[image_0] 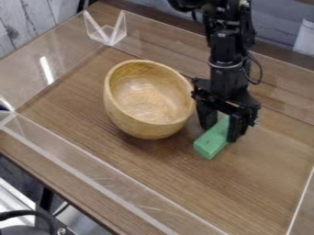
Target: Remove the green block from inside the brown bowl and put it on the table
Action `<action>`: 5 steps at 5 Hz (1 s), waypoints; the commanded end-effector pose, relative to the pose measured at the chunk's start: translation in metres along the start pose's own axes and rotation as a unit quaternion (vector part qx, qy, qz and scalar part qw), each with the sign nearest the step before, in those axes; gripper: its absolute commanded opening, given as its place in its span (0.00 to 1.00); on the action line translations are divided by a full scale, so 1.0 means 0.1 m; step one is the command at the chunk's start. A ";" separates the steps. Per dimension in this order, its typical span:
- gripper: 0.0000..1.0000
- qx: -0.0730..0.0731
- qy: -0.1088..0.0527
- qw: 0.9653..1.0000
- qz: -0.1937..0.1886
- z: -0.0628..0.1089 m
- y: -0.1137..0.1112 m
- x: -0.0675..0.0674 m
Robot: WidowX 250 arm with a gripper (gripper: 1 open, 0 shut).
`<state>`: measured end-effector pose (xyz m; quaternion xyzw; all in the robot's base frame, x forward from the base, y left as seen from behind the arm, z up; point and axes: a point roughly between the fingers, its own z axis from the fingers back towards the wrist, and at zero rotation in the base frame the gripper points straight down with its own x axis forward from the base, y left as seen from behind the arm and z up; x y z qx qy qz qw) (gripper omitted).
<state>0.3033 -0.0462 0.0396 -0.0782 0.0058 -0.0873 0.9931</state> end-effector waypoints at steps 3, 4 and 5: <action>1.00 0.003 -0.110 0.994 -0.004 1.02 0.00 0.08; 1.00 0.011 -0.106 0.994 -0.007 1.09 0.13 0.02; 1.00 0.031 -0.098 0.995 -0.012 1.06 0.31 -0.06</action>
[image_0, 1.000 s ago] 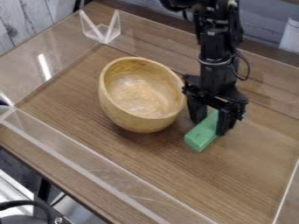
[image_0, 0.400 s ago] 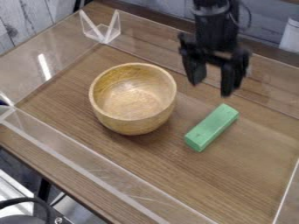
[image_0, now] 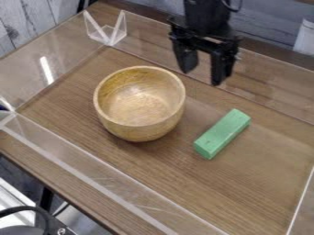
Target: Remove the green block from inside the brown bowl and put it on the table
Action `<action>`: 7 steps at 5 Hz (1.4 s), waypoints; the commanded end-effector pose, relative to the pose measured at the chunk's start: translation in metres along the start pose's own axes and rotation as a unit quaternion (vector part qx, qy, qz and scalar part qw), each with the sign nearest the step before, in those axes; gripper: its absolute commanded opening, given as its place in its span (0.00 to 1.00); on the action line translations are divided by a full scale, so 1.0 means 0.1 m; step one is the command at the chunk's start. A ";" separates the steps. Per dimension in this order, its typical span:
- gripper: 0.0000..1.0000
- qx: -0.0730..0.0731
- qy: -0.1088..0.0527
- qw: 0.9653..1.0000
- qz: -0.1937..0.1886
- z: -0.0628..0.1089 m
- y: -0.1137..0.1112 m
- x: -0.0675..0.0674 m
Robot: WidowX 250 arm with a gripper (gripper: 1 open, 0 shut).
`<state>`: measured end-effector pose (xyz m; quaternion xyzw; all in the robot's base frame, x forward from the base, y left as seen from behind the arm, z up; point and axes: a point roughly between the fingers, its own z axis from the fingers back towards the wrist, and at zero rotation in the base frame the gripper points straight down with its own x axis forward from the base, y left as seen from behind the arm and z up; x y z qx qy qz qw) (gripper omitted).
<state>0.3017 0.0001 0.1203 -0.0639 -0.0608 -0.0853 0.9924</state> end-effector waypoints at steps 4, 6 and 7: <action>1.00 0.052 -0.029 0.998 0.012 0.13 0.87 -0.25; 1.00 0.057 -0.008 0.998 0.011 -0.14 0.96 -0.26; 1.00 0.058 0.004 0.998 0.008 -0.29 0.97 -0.27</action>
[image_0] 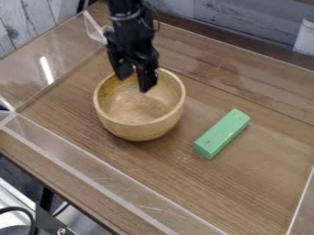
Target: Remove the green block from inside the brown bowl and put it on the table
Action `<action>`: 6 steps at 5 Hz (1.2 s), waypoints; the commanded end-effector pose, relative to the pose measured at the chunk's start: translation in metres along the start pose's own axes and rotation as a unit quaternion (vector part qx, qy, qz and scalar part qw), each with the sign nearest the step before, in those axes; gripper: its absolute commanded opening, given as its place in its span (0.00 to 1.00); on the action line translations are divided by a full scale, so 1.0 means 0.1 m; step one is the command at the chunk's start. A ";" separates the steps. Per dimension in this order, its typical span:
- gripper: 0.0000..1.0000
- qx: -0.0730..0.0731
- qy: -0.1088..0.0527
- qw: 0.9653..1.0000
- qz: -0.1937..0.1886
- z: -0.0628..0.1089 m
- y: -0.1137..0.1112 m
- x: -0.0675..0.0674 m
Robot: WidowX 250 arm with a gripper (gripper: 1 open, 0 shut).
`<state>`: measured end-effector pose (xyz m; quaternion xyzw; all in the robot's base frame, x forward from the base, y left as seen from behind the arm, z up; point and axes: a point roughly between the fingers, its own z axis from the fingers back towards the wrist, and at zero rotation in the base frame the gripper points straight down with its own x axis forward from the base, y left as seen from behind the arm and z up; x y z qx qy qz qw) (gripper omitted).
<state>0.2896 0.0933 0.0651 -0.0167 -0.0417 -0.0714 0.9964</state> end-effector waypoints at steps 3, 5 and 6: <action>1.00 0.011 0.000 1.000 -0.011 -0.21 -0.05 0.06; 1.00 0.003 -0.004 1.000 -0.019 -0.23 -0.17 0.17; 1.00 -0.001 -0.006 1.000 -0.023 -0.24 -0.23 0.22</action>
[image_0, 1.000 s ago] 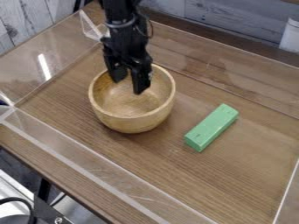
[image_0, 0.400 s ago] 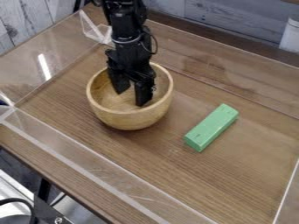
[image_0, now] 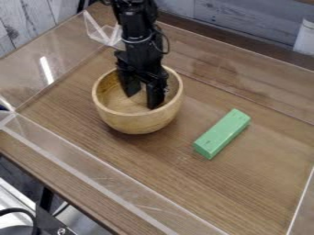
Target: Remove the green block from inside the brown bowl and put it on the table
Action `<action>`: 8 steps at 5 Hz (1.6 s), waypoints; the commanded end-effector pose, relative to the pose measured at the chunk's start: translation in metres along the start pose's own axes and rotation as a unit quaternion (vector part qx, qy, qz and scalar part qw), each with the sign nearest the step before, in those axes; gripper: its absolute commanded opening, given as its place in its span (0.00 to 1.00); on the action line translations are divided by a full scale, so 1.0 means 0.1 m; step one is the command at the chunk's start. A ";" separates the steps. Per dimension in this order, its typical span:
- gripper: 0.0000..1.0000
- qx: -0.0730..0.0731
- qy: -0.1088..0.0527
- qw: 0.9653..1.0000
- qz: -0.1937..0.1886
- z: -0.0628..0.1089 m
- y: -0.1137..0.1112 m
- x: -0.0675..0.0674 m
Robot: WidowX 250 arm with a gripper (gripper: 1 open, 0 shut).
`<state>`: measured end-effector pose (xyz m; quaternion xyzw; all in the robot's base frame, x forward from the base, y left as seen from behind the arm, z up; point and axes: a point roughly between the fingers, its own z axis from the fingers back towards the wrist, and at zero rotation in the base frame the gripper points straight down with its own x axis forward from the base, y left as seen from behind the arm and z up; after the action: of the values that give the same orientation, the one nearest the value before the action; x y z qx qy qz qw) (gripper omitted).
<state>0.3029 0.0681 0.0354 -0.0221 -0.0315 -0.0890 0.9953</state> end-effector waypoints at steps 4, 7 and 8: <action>0.00 -0.006 -0.022 0.999 -0.028 0.10 -0.22 0.12; 0.00 -0.015 -0.034 0.997 -0.072 0.23 -0.54 0.07; 0.00 -0.018 -0.036 0.995 -0.089 0.25 -0.64 0.03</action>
<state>0.2855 0.0065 0.0453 -0.0495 -0.0355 -0.1704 0.9835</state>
